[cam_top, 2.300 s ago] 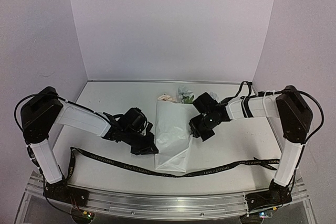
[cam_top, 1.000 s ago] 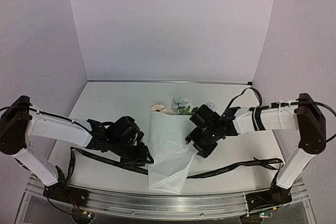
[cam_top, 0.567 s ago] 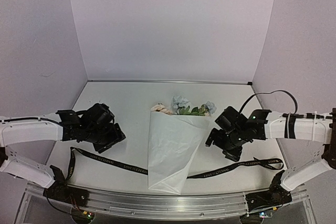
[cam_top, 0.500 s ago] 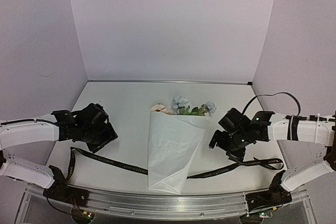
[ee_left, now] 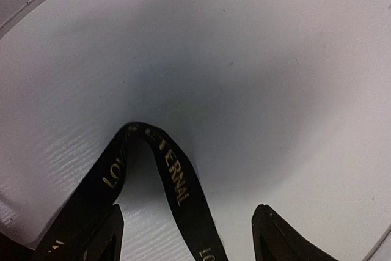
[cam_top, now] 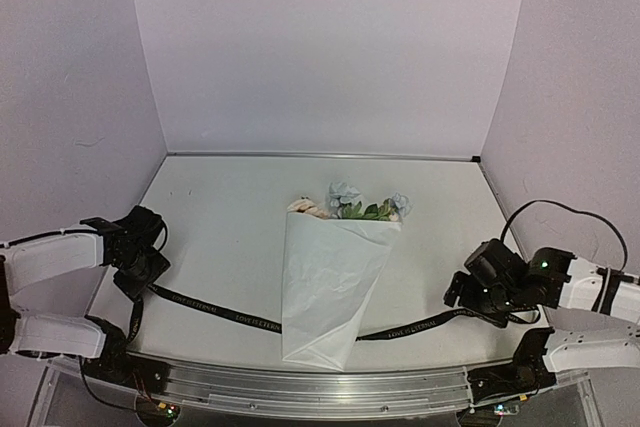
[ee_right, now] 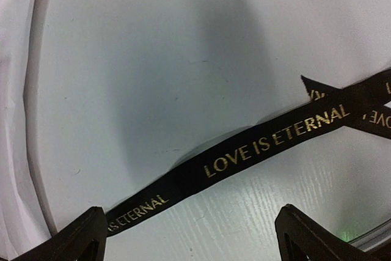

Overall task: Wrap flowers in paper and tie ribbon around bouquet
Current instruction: Adjust the ribbon at the center of the board.

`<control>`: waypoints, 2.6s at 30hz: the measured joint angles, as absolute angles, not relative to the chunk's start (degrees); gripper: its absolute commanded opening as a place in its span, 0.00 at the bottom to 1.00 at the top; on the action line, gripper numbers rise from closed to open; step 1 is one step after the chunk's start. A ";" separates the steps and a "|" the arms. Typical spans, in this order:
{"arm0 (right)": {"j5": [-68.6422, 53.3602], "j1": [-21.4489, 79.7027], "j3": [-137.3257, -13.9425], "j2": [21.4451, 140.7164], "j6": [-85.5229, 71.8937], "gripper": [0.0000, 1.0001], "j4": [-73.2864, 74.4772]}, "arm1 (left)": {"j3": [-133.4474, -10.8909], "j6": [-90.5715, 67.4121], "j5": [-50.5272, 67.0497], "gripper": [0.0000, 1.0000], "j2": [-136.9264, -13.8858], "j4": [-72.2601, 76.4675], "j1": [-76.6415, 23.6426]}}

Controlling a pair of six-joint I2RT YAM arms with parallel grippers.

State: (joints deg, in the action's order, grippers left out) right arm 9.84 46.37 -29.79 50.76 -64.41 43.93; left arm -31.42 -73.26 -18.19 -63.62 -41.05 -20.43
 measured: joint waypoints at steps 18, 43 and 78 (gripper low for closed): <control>18.48 46.26 -24.95 43.39 -64.71 0.95 50.26 | -31.41 -68.54 -14.63 0.12 -75.48 -30.38 -9.45; 21.85 49.45 -24.49 67.44 -91.36 0.42 30.10 | -30.59 -59.69 -14.69 0.00 -70.50 -26.37 -9.43; 9.99 28.87 -32.16 73.59 -73.96 0.00 26.13 | -37.33 -53.66 -7.89 0.00 -78.13 -11.03 -9.43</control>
